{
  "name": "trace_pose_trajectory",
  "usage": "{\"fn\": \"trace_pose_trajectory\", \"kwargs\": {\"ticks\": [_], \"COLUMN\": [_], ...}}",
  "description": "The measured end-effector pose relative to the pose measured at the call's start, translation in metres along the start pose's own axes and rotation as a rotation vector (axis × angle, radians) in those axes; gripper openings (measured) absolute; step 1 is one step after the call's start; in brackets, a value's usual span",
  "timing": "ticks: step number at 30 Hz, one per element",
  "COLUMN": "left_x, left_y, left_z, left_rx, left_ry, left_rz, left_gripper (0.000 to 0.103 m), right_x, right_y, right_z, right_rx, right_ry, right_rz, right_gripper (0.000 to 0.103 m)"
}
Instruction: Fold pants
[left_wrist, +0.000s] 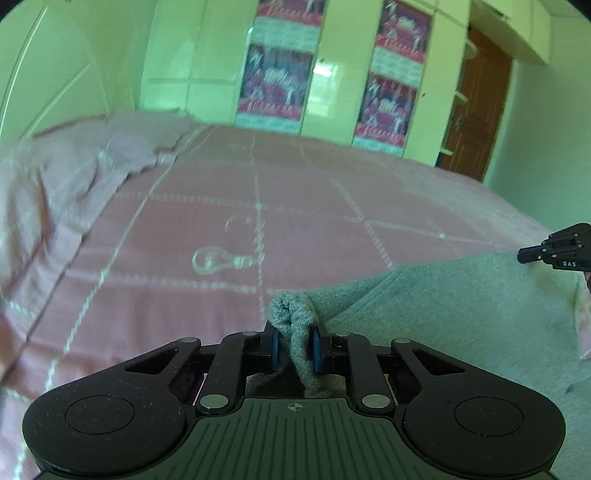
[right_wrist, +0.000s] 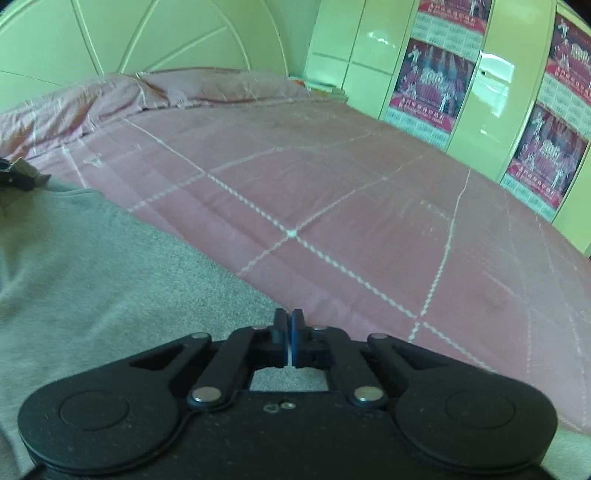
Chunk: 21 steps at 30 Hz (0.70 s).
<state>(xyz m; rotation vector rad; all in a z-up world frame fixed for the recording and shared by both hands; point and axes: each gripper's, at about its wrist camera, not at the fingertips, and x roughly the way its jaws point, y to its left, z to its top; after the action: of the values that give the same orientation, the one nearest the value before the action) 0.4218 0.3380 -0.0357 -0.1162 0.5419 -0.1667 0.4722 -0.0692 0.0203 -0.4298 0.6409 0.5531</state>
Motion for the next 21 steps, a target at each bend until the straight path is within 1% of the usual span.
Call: {"fn": "trace_pose_trajectory", "kwargs": {"ticks": [2, 4, 7, 10, 12, 13, 14, 15, 16, 17, 18, 20, 21], "left_x": [-0.020, -0.042, -0.081, -0.118, -0.145, -0.154, -0.163, -0.169, -0.174, -0.177, -0.180, -0.185, -0.187], "left_y": [-0.005, -0.011, -0.020, -0.036, -0.047, -0.051, -0.054, -0.056, -0.057, -0.059, -0.063, -0.072, -0.076], "left_z": [0.006, 0.009, 0.007, -0.005, -0.022, -0.032, -0.044, -0.056, -0.069, -0.081, -0.093, -0.115, -0.122], "left_rx": [0.022, 0.057, 0.105, 0.168, 0.159, 0.140, 0.094, 0.030, -0.023, -0.060, -0.096, -0.176, -0.213], "left_ry": [-0.059, -0.107, -0.174, -0.220, -0.255, -0.257, -0.233, -0.207, -0.179, -0.145, -0.127, -0.097, -0.081], "left_rz": [-0.027, -0.049, -0.091, -0.101, -0.119, -0.116, -0.096, -0.070, -0.065, -0.055, -0.022, 0.009, 0.040], "left_gripper": [0.017, 0.017, 0.016, 0.017, 0.018, 0.031, 0.065, 0.078, 0.087, 0.087, 0.087, 0.087, 0.087], "right_x": [-0.028, -0.057, -0.103, -0.146, -0.170, -0.181, -0.189, -0.195, -0.202, -0.211, -0.218, -0.226, -0.230], "right_y": [0.001, 0.006, 0.018, 0.045, 0.066, 0.080, 0.094, 0.104, 0.111, 0.115, 0.119, 0.126, 0.125], "right_z": [0.000, -0.004, -0.016, -0.041, -0.064, -0.080, -0.096, -0.111, -0.124, -0.136, -0.145, -0.159, -0.164], "right_rx": [0.007, -0.014, -0.017, -0.067, -0.088, -0.121, -0.155, -0.160, -0.132, -0.086, -0.039, 0.037, 0.098], "right_ry": [-0.026, -0.052, -0.087, -0.105, -0.116, -0.130, -0.138, -0.127, -0.118, -0.130, -0.132, -0.118, -0.125], "right_rz": [-0.004, -0.015, -0.023, -0.044, -0.070, -0.099, -0.126, -0.148, -0.155, -0.147, -0.138, -0.141, -0.138], "right_gripper": [0.000, 0.000, 0.000, 0.000, 0.000, 0.000, 0.008, 0.028, 0.035, 0.039, 0.039, 0.039, 0.039]}}
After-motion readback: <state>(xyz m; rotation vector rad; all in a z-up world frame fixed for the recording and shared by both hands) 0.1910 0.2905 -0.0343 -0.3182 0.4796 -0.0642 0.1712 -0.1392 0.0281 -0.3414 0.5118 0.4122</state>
